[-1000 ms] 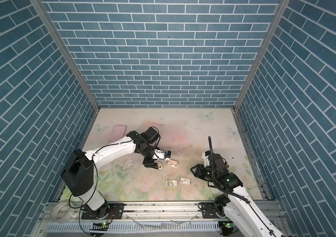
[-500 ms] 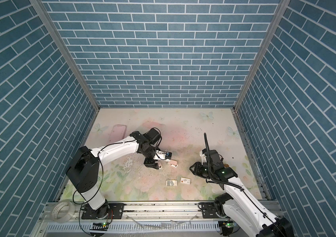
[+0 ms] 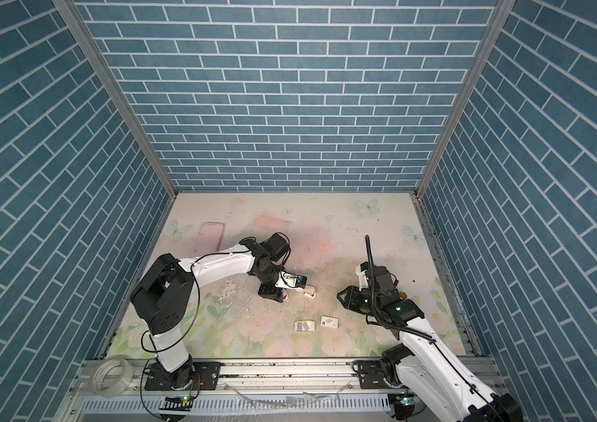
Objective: Load the staples into the stapler
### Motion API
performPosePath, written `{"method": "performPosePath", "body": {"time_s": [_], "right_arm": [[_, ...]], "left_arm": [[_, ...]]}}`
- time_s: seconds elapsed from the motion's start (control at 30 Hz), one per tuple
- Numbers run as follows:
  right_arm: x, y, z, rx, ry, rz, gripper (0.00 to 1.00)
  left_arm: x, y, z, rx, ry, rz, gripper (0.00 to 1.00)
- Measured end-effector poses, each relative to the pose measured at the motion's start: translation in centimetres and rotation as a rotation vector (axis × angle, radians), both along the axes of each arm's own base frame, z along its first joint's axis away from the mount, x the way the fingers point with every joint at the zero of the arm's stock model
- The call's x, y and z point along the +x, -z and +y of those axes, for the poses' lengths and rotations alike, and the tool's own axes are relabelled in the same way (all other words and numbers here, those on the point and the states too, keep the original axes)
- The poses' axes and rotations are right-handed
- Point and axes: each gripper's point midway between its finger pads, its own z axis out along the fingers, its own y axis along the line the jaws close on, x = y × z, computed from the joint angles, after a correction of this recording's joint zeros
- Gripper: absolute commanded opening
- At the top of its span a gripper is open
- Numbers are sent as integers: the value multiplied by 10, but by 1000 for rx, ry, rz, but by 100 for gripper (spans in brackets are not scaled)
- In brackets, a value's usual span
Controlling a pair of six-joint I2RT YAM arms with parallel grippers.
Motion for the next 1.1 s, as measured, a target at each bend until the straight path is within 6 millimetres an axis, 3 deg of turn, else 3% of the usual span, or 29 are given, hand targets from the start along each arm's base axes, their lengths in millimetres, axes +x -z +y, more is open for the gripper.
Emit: {"method": "performPosePath", "body": {"time_s": [1.1], "right_arm": [[2,5,-2,-11,10,19,31]], "left_arm": [[1,6,4,6,2,-27,32]]}}
